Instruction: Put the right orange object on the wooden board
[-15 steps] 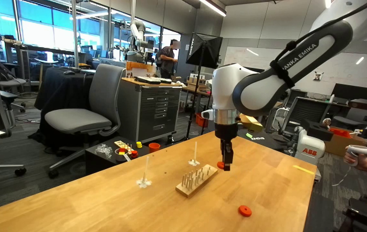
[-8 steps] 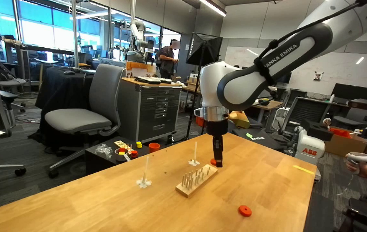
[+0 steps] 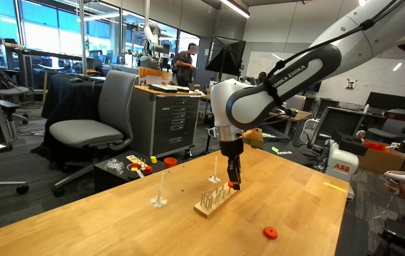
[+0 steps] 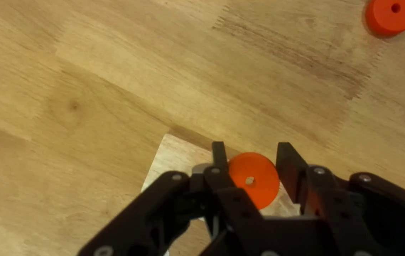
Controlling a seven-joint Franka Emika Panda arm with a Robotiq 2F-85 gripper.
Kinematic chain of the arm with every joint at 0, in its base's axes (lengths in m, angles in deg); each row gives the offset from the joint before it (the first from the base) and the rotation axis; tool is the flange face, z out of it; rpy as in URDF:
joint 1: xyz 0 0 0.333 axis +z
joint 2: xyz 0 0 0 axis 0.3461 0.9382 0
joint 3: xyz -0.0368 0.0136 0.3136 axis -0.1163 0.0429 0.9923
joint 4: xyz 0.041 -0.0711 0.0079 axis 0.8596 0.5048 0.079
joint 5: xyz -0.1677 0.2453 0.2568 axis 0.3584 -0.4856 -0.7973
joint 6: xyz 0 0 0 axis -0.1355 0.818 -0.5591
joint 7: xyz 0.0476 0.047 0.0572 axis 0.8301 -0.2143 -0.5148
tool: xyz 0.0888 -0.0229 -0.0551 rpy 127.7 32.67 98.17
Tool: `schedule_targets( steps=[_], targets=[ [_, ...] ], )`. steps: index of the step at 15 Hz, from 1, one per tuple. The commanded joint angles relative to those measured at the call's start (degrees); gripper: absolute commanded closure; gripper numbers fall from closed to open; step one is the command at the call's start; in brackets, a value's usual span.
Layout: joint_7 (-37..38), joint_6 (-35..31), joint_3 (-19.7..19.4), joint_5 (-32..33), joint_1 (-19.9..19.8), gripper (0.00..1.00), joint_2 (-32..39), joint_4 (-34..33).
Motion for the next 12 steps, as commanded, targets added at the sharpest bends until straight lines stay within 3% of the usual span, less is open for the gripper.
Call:
schedule_targets(
  steps=[1,12],
  targets=[
    [0.29,3.52,-0.73,-1.73,0.91,0.84,3.24,-5.78],
    [0.08,5.57,-0.66,-1.64,1.44,0.84,6.61,-9.86]
  ],
)
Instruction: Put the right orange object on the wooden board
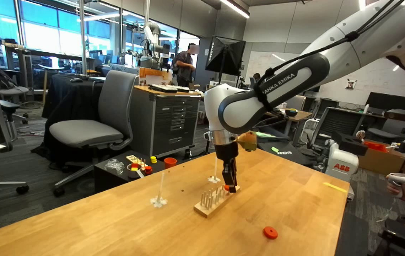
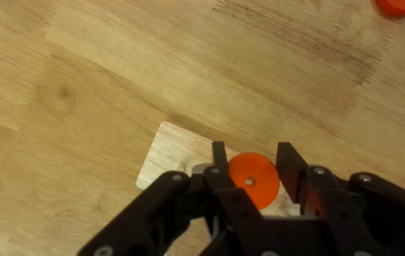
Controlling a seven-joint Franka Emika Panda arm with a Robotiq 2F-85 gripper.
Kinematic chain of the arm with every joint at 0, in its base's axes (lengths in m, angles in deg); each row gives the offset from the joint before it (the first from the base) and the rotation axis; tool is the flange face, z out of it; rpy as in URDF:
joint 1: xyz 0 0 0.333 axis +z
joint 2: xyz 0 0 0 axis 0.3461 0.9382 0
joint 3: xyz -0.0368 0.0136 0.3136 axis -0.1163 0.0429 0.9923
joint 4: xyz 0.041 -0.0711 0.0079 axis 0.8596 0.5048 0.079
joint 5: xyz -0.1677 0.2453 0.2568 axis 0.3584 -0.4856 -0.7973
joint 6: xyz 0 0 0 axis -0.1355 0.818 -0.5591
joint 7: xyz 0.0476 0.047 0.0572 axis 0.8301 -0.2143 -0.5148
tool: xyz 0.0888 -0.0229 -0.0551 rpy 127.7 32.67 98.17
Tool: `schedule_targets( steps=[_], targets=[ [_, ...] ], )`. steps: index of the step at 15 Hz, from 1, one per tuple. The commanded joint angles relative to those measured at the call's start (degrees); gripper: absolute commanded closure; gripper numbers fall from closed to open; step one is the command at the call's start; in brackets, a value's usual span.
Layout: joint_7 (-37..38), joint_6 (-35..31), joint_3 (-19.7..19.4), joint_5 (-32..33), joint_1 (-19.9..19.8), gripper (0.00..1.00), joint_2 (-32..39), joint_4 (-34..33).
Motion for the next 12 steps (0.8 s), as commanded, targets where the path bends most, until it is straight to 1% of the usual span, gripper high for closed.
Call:
schedule_targets(
  steps=[1,12],
  targets=[
    [-0.04,2.56,-0.63,-1.68,0.77,0.84,1.97,-3.71],
    [-0.13,5.04,-0.74,-2.59,0.31,0.84,3.34,-5.86]
  ],
)
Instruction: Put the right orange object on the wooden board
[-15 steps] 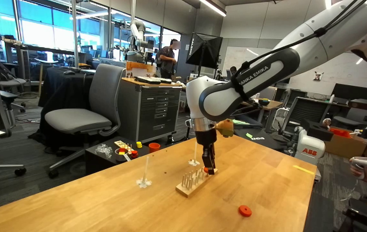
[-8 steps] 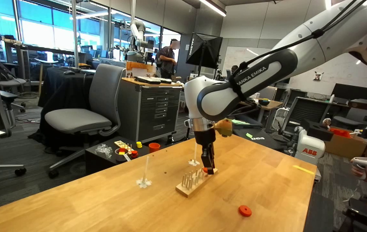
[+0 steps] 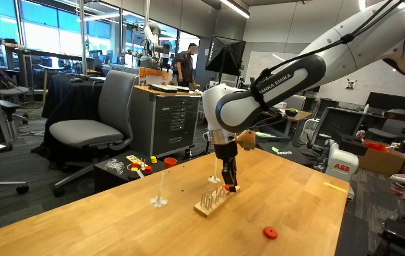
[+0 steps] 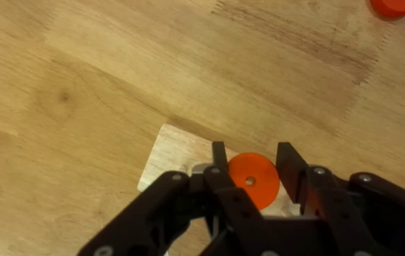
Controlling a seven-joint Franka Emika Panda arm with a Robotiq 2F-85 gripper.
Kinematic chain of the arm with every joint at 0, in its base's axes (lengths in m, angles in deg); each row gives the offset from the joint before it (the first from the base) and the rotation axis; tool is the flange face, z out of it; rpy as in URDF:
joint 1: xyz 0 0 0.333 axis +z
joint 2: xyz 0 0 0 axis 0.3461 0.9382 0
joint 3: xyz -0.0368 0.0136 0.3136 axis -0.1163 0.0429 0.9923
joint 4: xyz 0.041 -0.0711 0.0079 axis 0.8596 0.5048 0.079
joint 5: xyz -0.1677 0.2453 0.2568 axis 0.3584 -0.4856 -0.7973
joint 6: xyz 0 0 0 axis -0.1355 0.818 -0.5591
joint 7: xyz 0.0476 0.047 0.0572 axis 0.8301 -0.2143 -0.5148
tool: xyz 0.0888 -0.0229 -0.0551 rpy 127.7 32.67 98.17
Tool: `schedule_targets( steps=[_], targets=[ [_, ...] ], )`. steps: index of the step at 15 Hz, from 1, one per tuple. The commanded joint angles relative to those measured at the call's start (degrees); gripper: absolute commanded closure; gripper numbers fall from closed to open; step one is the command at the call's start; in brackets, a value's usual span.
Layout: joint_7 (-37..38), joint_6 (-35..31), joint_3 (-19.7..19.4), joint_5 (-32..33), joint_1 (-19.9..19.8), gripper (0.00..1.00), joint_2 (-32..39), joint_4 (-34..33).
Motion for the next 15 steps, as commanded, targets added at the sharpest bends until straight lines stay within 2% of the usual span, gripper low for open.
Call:
schedule_targets(
  steps=[1,9,10,11,13,15],
  targets=[
    [-0.10,2.46,-0.67,-2.08,0.26,0.84,2.00,-3.26],
    [-0.11,3.04,-0.99,-2.79,-0.01,0.84,3.17,-3.87],
    [-0.03,3.25,-0.97,-2.87,0.02,0.68,3.44,-4.04],
    [0.13,3.12,-0.98,-2.87,0.07,0.34,3.42,-3.84],
    [-0.16,2.40,-0.81,-2.74,0.00,0.34,2.34,-2.51],
    [-0.31,0.64,-0.67,-2.37,0.01,0.20,0.43,0.05]
  ],
)
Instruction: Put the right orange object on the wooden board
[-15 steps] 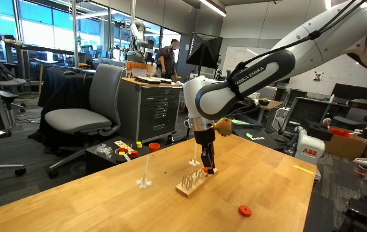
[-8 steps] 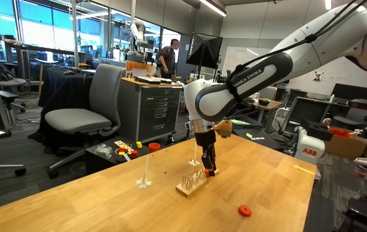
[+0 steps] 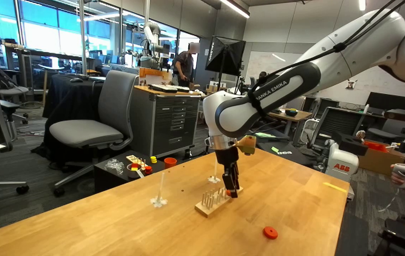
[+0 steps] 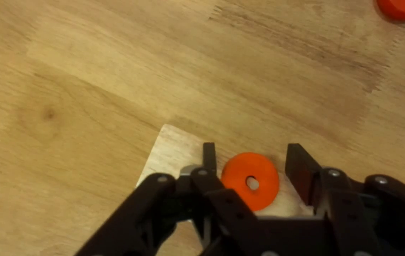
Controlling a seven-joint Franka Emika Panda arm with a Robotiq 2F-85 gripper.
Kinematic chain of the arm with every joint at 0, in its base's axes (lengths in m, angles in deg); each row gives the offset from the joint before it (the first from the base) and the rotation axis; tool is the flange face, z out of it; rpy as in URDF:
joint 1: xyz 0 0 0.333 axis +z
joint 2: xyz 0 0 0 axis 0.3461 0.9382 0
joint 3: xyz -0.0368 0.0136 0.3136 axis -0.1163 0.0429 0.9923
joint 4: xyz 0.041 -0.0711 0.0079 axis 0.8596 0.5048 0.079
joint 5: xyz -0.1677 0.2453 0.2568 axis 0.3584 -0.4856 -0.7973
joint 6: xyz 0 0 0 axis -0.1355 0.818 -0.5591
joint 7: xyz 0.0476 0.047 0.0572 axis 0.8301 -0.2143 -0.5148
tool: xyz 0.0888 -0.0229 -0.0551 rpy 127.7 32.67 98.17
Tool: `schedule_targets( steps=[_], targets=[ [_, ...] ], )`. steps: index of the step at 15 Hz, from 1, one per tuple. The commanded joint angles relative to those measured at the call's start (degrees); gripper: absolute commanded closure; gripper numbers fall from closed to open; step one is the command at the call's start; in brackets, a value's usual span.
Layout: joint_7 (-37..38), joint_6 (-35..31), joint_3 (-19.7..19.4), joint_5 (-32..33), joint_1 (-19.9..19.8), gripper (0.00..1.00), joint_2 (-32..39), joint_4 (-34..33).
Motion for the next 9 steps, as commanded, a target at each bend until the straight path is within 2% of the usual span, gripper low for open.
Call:
schedule_targets(
  steps=[1,3,9],
  targets=[
    [-0.42,-1.08,0.02,-0.94,0.31,0.11,-2.92,2.61],
    [-0.60,-2.90,0.32,-0.60,0.46,0.01,-5.63,5.80],
    [0.27,-16.24,0.86,0.22,1.08,0.00,-17.09,20.02]
  ],
)
